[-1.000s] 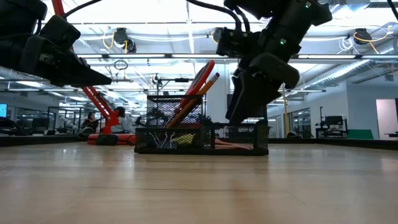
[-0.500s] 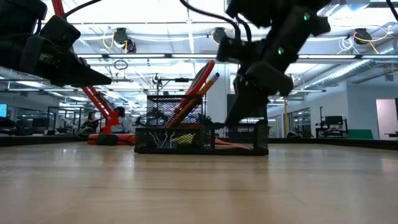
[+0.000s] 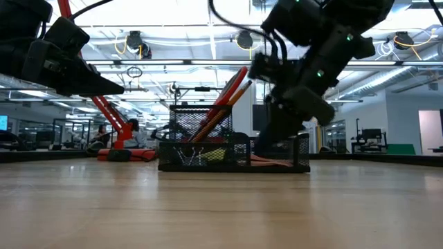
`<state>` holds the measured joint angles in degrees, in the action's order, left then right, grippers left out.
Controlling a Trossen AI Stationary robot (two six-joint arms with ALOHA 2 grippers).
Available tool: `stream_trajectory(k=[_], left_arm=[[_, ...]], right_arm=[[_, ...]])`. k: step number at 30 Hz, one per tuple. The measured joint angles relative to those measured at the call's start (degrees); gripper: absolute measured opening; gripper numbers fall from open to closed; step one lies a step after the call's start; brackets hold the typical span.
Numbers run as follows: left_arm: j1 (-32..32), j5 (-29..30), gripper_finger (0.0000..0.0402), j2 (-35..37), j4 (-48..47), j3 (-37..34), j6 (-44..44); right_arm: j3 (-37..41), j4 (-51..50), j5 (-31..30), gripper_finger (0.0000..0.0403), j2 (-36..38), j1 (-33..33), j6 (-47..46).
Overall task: Pick and place office supplies into organizer
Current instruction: Put the pink sticky notes into the desk organizer, then return to Home Position
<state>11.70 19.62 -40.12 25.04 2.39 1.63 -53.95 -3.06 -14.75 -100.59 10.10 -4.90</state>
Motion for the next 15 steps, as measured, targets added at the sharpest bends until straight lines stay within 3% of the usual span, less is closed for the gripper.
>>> stream_trajectory(k=[4,15], left_arm=[[0.0,0.0,0.0031,0.0,0.0,0.0,0.0],[0.0,0.0,0.0031,0.0,0.0,0.0,0.1]], right_arm=[[-0.8,5.3,-0.1,0.0006,0.1,0.6,2.1],[-8.0,5.3,-0.4,0.0001,2.3,4.5,10.6]])
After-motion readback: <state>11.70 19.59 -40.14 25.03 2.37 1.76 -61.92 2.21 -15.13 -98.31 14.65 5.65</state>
